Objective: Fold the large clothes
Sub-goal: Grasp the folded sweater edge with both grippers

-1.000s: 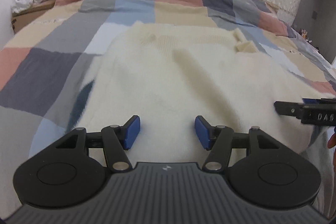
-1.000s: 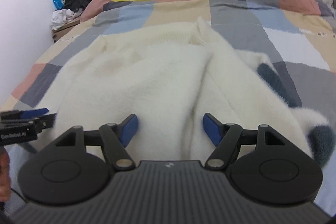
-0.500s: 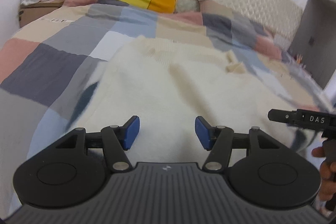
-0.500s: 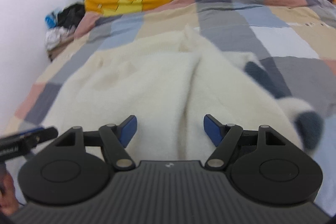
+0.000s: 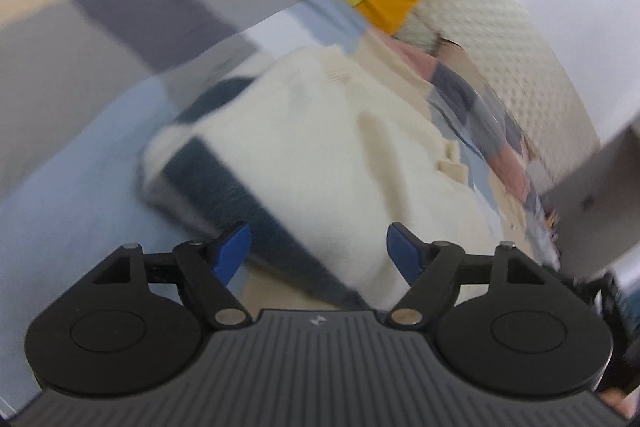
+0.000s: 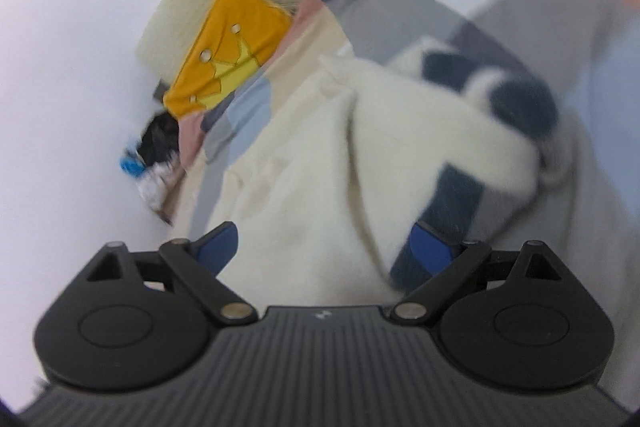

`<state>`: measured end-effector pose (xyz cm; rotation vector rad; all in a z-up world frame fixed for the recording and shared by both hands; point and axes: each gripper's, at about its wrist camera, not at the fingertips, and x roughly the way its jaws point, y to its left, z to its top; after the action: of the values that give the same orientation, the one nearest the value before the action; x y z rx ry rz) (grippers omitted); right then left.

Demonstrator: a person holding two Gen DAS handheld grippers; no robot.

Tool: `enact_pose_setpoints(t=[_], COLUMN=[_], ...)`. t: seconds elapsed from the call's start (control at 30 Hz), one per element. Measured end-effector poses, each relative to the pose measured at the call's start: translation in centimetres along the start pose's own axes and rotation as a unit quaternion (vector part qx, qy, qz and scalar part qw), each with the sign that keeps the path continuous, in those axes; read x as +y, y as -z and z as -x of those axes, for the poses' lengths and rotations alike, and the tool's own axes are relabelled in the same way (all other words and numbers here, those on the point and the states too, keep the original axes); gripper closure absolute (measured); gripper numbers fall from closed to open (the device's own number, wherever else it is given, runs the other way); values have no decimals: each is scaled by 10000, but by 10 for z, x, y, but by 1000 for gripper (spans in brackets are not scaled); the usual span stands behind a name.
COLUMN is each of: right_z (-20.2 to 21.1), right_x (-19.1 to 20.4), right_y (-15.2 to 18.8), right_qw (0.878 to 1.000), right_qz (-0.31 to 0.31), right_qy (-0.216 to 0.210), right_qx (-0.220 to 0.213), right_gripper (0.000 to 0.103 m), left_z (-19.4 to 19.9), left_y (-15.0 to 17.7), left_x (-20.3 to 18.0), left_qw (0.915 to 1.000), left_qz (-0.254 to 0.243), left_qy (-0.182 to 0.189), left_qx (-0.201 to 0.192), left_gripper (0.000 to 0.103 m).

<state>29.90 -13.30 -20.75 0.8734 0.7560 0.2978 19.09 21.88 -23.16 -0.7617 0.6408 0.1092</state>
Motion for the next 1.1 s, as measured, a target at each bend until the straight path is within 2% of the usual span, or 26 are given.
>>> enact_pose_setpoints(t=[0.1,0.17,0.3,0.47,0.63,0.67,0.7,0.8,0.9,0.97,1.03,1.1], right_z=[-3,-5,-8,-8,7,11,14,15,-2,-22,-40,-56], right_x=[-18,-28,-34,-29,-19,-16,-15,-16,-21,-22,-17,-15], right_y=[-2,-2,1,0,-23,-30,-37,-62,-86,-102,-111,-113], right_qw=[9977,9941,9897,9902,9954,9959,9965,9979,9989,9992,9952,9888], right_qz=[-655,-1070,-1404,-1375,-806,-672,-522,-216,-75,131,724,1277], right_qy=[101,-14,-47,-67,-230,-221,-174,-78,196,309,654,729], right_qx=[-111,-185,-287,-234,-467,-563,-632,-610,-416,-207,-2,270], right_gripper=[9,9,9,6,7,10,18,26,33,35,38,50], left_z=[-10,-17,-27,-31,-32,-32,-33,-33,-36,-37,-39,-40], left_y=[-1,-1,1,-2,-5,-5,-5,-4,-5,-4,-5,-4], left_x=[23,36,54,57,51,50,50,51,53,52,53,55], left_qw=[9976,9935,9839,9831,9882,9888,9889,9874,9862,9863,9865,9856], left_qz=[682,1117,1753,1817,1530,1491,1487,1578,1648,1645,1636,1687], left_qy=[9,85,287,188,61,38,34,79,93,73,63,58], left_qx=[107,194,185,95,53,45,42,79,90,63,40,34], left_gripper=[24,24,25,25,27,28,28,30,32,32,33,36])
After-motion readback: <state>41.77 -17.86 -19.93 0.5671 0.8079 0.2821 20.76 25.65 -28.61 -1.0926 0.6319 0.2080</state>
